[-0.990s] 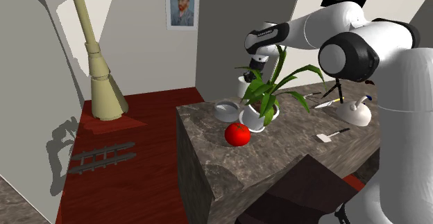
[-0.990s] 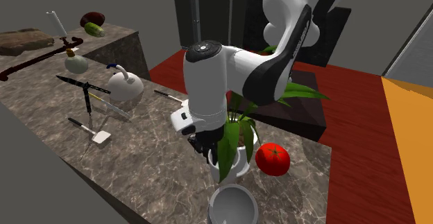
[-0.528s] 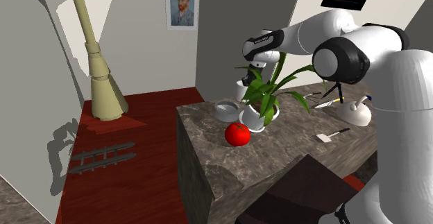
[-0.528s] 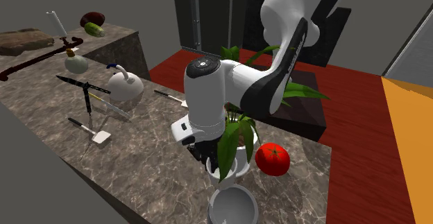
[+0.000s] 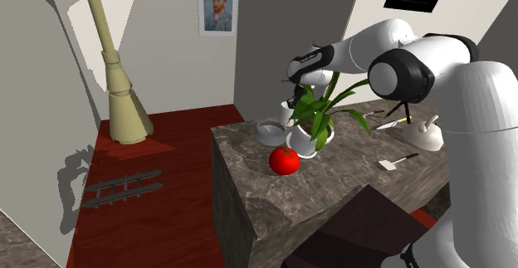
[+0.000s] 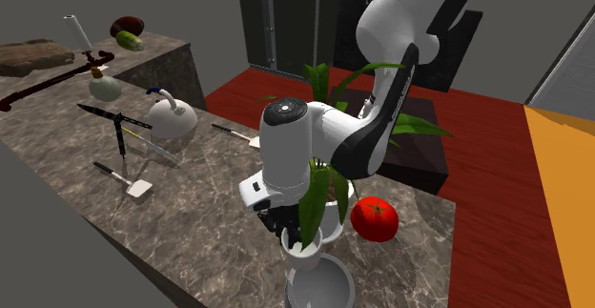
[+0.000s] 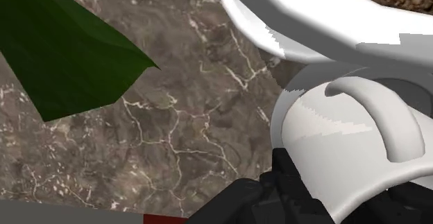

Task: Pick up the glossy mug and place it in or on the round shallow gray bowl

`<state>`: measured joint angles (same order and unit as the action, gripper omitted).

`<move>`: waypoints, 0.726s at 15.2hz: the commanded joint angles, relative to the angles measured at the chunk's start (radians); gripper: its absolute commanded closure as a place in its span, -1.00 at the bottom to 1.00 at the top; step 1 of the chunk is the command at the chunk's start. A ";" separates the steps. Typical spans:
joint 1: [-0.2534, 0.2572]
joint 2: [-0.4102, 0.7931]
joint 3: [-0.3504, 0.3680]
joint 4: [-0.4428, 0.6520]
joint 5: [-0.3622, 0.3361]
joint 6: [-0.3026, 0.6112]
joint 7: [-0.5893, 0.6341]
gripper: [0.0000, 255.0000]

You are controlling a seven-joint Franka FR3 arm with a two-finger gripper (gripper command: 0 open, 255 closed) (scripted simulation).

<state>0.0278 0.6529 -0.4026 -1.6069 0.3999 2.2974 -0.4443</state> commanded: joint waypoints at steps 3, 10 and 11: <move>-0.011 0.016 0.011 0.000 -0.007 -0.066 0.003 1.00; -0.014 0.011 0.019 -0.010 -0.013 -0.059 0.008 -1.00; -0.015 0.018 0.021 -0.002 -0.012 -0.060 0.010 -1.00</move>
<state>0.0140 0.6667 -0.3822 -1.6081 0.3882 2.2429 -0.4351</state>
